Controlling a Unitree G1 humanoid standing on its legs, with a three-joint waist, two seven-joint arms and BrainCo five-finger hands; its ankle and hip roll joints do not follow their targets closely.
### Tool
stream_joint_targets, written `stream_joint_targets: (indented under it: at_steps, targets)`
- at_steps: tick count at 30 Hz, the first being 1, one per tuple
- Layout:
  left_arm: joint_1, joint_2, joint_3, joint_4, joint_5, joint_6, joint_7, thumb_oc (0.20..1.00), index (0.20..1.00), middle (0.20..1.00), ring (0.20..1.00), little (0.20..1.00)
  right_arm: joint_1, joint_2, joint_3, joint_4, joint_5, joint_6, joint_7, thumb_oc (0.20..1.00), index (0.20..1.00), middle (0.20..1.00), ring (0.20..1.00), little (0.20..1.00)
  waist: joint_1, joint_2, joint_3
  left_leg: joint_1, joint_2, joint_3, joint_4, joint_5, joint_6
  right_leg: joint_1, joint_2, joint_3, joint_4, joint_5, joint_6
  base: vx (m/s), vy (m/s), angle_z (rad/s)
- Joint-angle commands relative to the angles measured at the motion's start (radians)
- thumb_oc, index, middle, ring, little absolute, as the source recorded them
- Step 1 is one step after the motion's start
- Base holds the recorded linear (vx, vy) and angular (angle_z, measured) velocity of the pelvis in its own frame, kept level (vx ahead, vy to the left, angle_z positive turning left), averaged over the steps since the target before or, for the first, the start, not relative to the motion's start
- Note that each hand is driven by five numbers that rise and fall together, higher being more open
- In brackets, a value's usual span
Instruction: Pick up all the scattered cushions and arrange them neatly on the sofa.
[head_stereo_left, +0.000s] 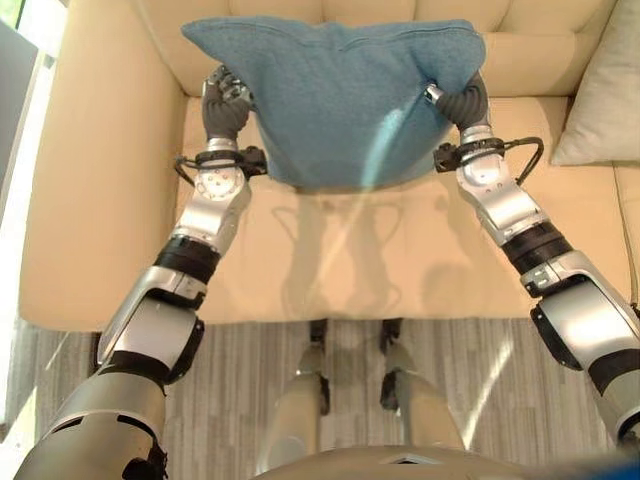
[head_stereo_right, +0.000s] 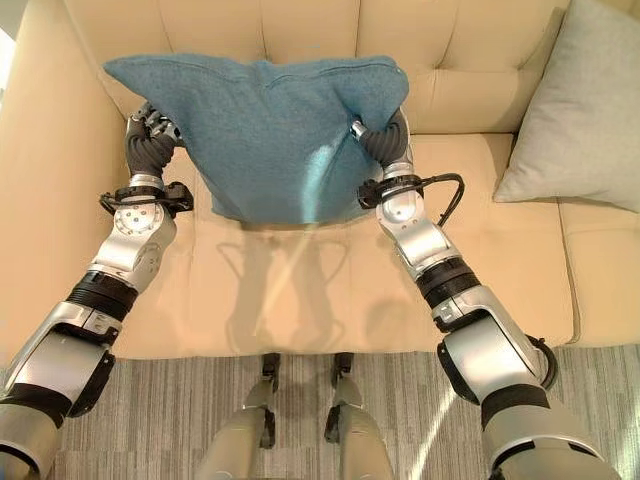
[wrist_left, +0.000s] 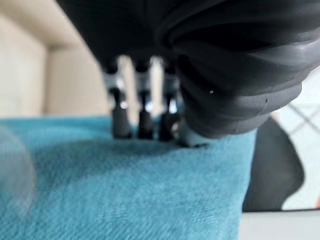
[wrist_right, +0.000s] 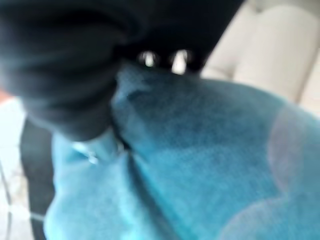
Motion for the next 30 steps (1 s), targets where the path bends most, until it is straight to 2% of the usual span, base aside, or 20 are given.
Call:
stream_joint_targets:
  at_steps: [1, 6, 7, 8, 9, 10, 14, 23, 26, 27, 28, 29, 30]
  targets:
    - [-0.164, -0.01, -0.08, 0.01, 0.018, -0.086, -0.034, 0.2, 0.2, 0.2, 0.2, 0.2, -0.155, 0.025, 0.036, -0.001, -0.019, -0.071, 0.024, 0.2, 0.2, 0.2, 0.2, 0.2, 0.018, -0.019, -0.024, -0.001, -0.003, 0.002, 0.003, -0.026, -0.079, 0.04, -0.036, 0.006, 0.004, -0.062, 0.11, 0.0, 0.0, 0.0]
    - [-0.215, -0.004, -0.1, 0.1, 0.007, -0.073, -0.043, 0.2, 0.2, 0.2, 0.2, 0.2, -0.194, 0.009, 0.062, 0.087, -0.03, -0.052, 0.019, 0.2, 0.2, 0.2, 0.2, 0.2, 0.014, -0.023, -0.022, -0.037, -0.004, -0.005, 0.003, -0.016, -0.085, 0.005, -0.039, 0.004, 0.004, -0.056, 0.113, 0.0, 0.0, 0.02]
    - [-0.258, 0.01, -0.116, 0.151, 0.012, -0.064, -0.042, 0.241, 0.241, 0.241, 0.241, 0.241, -0.226, -0.005, 0.082, 0.132, -0.051, -0.038, 0.013, 0.2, 0.2, 0.2, 0.2, 0.2, 0.012, -0.024, -0.023, -0.048, -0.005, -0.007, 0.003, -0.013, -0.086, -0.009, -0.038, 0.004, 0.004, -0.052, 0.116, -0.01, -0.003, 0.04]
    - [-0.26, 0.01, -0.117, 0.152, 0.012, -0.064, -0.043, 0.514, 0.514, 0.514, 0.514, 0.514, -0.228, -0.005, 0.082, 0.134, -0.051, -0.038, 0.013, 0.57, 0.57, 0.57, 0.57, 0.57, 0.012, -0.024, -0.022, -0.049, -0.005, -0.007, 0.003, -0.013, -0.086, -0.009, -0.038, 0.004, 0.004, -0.052, 0.116, -0.02, 0.005, 0.03]
    - [-0.318, 0.029, -0.134, 0.211, 0.023, -0.055, -0.033, 1.0, 1.0, 1.0, 1.0, 1.0, -0.283, -0.015, 0.109, 0.188, -0.073, -0.027, -0.007, 1.0, 1.0, 1.0, 1.0, 1.0, 0.012, -0.024, -0.019, -0.06, -0.006, -0.008, 0.003, -0.011, -0.088, -0.021, -0.038, 0.002, 0.004, -0.049, 0.12, -0.03, 0.009, 0.03]
    - [-0.402, 0.05, -0.159, 0.294, 0.039, -0.037, -0.018, 1.0, 1.0, 1.0, 1.0, 1.0, -0.361, -0.038, 0.155, 0.285, -0.102, 0.005, -0.027, 1.0, 1.0, 1.0, 1.0, 1.0, 0.014, -0.024, -0.014, -0.071, -0.009, -0.01, 0.003, -0.007, -0.087, -0.03, -0.04, -0.002, 0.004, -0.043, 0.125, -0.03, 0.015, 0.03]
    - [-0.487, 0.079, -0.199, 0.391, 0.065, -0.011, -0.006, 1.0, 1.0, 1.0, 1.0, 1.0, -0.428, -0.053, 0.205, 0.404, -0.119, 0.046, -0.037, 1.0, 1.0, 1.0, 1.0, 1.0, 0.024, -0.029, -0.016, -0.068, -0.011, -0.013, 0.003, -0.007, -0.083, -0.031, -0.04, -0.003, 0.004, -0.041, 0.128, 0.0, 0.005, 0.02]
    - [-0.528, 0.175, -0.197, 0.463, 0.046, -0.001, -0.024, 1.0, 1.0, 1.0, 1.0, 1.0, -0.462, -0.17, 0.238, 0.486, -0.089, 0.065, -0.024, 1.0, 1.0, 1.0, 1.0, 1.0, 0.031, -0.042, -0.025, -0.025, -0.015, -0.016, 0.003, -0.018, -0.082, 0.011, -0.041, -0.007, 0.004, -0.045, 0.133, 0.0, 0.0, 0.0]
    - [-0.458, 0.217, -0.159, 0.423, 0.031, -0.014, -0.041, 1.0, 1.0, 1.0, 1.0, 1.0, -0.405, -0.234, 0.204, 0.461, -0.068, 0.052, -0.018, 1.0, 1.0, 1.0, 1.0, 1.0, 0.033, -0.042, -0.027, 0.012, -0.016, -0.013, 0.003, -0.029, -0.083, 0.048, -0.042, -0.009, 0.004, -0.05, 0.133, 0.02, 0.009, 0.01]
    - [-0.381, 0.244, -0.124, 0.343, 0.03, -0.029, -0.052, 1.0, 1.0, 1.0, 1.0, 1.0, -0.338, -0.269, 0.169, 0.42, -0.057, 0.043, -0.007, 1.0, 1.0, 1.0, 1.0, 1.0, 0.035, -0.041, -0.027, 0.039, -0.018, -0.01, 0.003, -0.038, -0.082, 0.073, -0.042, -0.013, 0.004, -0.055, 0.132, 0.03, 0.004, 0.0]
    - [-0.376, 0.244, -0.122, 0.34, 0.031, -0.028, -0.051, 1.0, 1.0, 1.0, 1.0, 1.0, -0.335, -0.269, 0.168, 0.417, -0.057, 0.044, -0.008, 1.0, 1.0, 1.0, 1.0, 1.0, 0.035, -0.041, -0.027, 0.041, -0.018, -0.01, 0.003, -0.038, -0.082, 0.075, -0.042, -0.013, 0.004, -0.056, 0.132, 0.04, -0.002, 0.0]
    - [-0.325, 0.246, -0.1, 0.294, 0.031, -0.031, -0.057, 1.0, 1.0, 1.0, 1.0, 1.0, -0.292, -0.284, 0.142, 0.381, -0.057, 0.04, -0.003, 1.0, 1.0, 1.0, 1.0, 1.0, 0.034, -0.041, -0.026, 0.055, -0.017, -0.009, 0.003, -0.041, -0.083, 0.091, -0.043, -0.015, 0.004, -0.059, 0.132, 0.05, -0.032, 0.01]
    - [-0.188, 0.26, -0.031, 0.165, 0.042, -0.046, -0.066, 1.0, 1.0, 1.0, 1.0, 1.0, -0.172, -0.319, 0.08, 0.292, -0.076, 0.036, 0.01, 1.0, 1.0, 1.0, 1.0, 1.0, 0.029, -0.041, -0.029, 0.09, -0.017, -0.004, 0.003, -0.056, -0.082, 0.125, -0.045, -0.019, 0.004, -0.067, 0.13, 0.07, -0.042, 0.02]
